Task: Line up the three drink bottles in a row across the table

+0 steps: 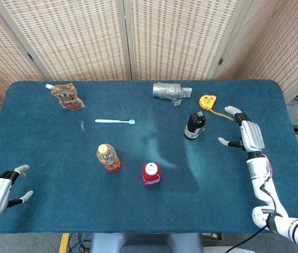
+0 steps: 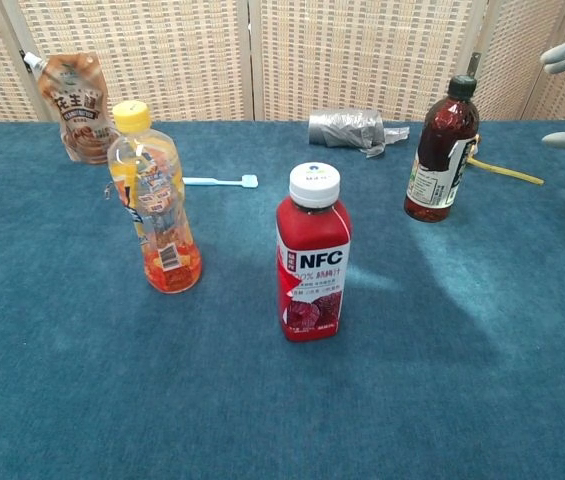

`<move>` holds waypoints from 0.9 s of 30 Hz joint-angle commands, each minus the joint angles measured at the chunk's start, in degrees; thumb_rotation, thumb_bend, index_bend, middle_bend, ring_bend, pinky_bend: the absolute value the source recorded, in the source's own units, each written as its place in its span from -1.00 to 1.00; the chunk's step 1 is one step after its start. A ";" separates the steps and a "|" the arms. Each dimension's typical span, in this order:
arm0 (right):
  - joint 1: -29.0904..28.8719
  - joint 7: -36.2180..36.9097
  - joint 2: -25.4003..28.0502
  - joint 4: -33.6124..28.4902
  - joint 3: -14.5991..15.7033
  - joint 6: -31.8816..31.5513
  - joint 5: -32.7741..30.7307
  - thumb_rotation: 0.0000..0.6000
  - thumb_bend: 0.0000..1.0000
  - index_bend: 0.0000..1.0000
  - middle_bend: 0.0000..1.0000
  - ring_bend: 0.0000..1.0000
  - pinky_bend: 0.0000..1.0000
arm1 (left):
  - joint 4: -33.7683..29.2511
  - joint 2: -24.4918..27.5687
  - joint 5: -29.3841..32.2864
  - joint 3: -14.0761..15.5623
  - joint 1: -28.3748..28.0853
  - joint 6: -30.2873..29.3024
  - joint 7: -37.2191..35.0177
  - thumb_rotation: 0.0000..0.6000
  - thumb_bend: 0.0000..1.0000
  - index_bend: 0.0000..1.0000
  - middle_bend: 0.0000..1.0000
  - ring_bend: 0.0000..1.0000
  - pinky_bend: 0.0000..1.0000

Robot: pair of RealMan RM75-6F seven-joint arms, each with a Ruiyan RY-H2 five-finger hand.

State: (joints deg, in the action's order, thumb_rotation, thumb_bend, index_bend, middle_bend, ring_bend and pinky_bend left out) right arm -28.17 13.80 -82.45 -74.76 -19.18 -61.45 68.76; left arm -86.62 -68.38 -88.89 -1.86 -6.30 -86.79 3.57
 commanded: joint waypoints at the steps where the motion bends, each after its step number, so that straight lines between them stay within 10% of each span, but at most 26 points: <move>1: -1.69 0.95 -1.82 2.17 -0.62 2.13 -1.15 1.00 -0.76 -0.61 -0.69 -0.71 -0.39 | -0.02 0.09 0.10 -0.03 0.04 -0.02 -0.13 1.00 -0.78 0.00 -0.11 -0.10 0.27; 27: -11.45 8.75 -12.29 15.92 -1.53 11.78 -1.69 1.00 -0.76 -0.61 -0.66 -0.71 -0.39 | 0.41 0.70 1.45 -0.52 0.19 0.44 -2.88 1.00 -0.78 0.00 -0.11 -0.10 0.27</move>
State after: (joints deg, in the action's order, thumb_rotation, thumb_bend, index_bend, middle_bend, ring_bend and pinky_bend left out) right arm -39.56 22.57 -94.67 -58.90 -20.74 -49.71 67.05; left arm -86.21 -67.69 -87.44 -2.38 -6.12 -86.35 0.69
